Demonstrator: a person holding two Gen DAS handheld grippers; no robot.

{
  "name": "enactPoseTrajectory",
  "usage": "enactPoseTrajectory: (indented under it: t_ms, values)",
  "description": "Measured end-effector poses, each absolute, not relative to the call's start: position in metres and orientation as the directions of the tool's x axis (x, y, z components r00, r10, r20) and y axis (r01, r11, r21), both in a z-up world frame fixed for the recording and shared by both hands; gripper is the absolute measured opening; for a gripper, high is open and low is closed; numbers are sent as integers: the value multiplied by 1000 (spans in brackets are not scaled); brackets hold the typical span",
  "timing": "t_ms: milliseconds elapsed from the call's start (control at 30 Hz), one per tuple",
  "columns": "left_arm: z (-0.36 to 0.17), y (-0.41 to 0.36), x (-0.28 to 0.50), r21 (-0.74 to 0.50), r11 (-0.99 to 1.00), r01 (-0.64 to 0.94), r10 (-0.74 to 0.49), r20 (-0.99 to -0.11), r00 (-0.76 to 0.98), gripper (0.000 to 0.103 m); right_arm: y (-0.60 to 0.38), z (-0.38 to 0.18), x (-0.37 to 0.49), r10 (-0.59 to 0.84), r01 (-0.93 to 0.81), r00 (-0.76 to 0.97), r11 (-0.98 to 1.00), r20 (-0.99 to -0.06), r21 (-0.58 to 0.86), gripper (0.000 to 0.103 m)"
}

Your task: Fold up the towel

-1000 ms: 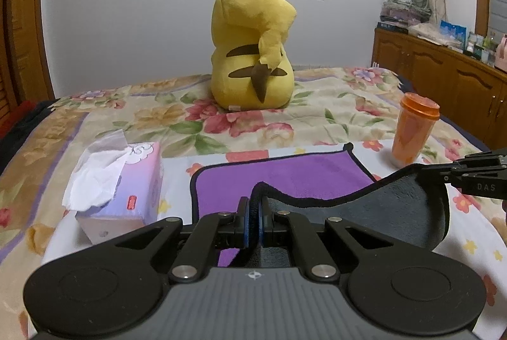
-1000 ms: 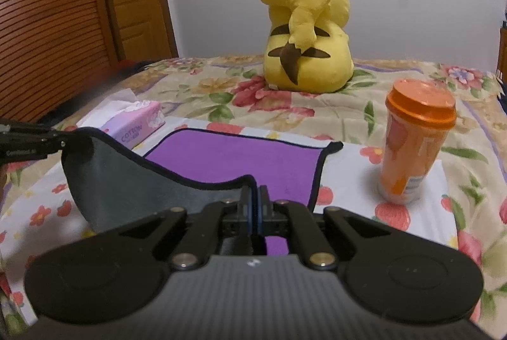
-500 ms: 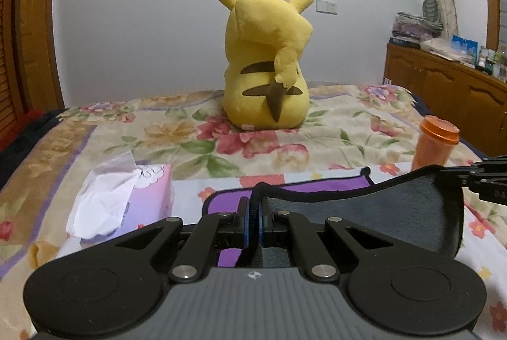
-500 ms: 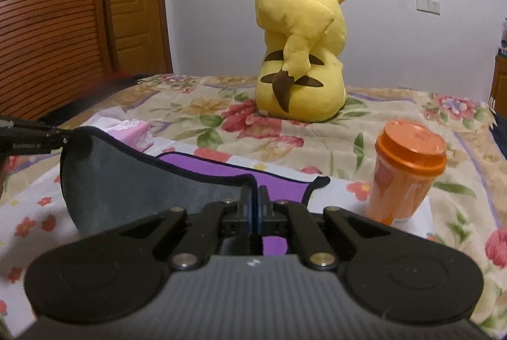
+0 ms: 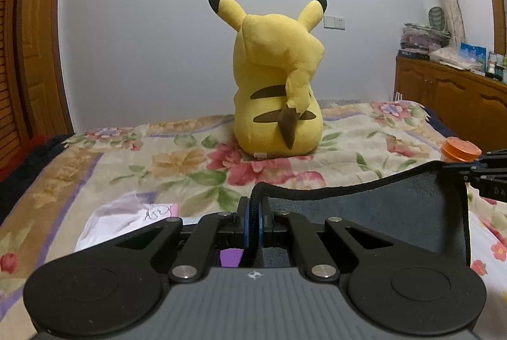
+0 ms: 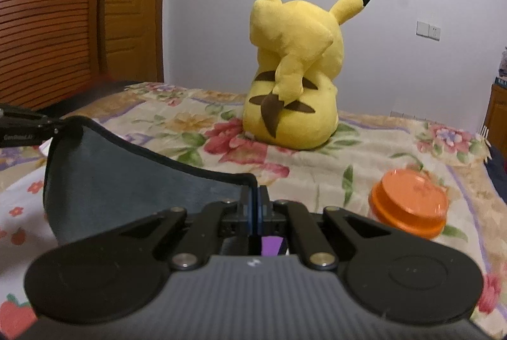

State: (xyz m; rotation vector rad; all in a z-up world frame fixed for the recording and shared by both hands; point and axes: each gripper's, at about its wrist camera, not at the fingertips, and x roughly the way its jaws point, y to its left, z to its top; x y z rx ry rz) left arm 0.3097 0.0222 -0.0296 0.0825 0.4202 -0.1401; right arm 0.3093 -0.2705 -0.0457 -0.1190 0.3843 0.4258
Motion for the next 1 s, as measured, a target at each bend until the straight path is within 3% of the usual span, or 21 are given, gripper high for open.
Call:
enactPoseTrajectory:
  t_ms: [600,1000]
  values:
    - [-62,21,354,55,994,99,-68,-412,909,8,-259,-75,340,326,-394,874,910,-361,-132,3]
    - [-108,21,386,87,992,90,-38,-475,879,9,-254,-118,371,289,-371,848,922,-445,-108,4]
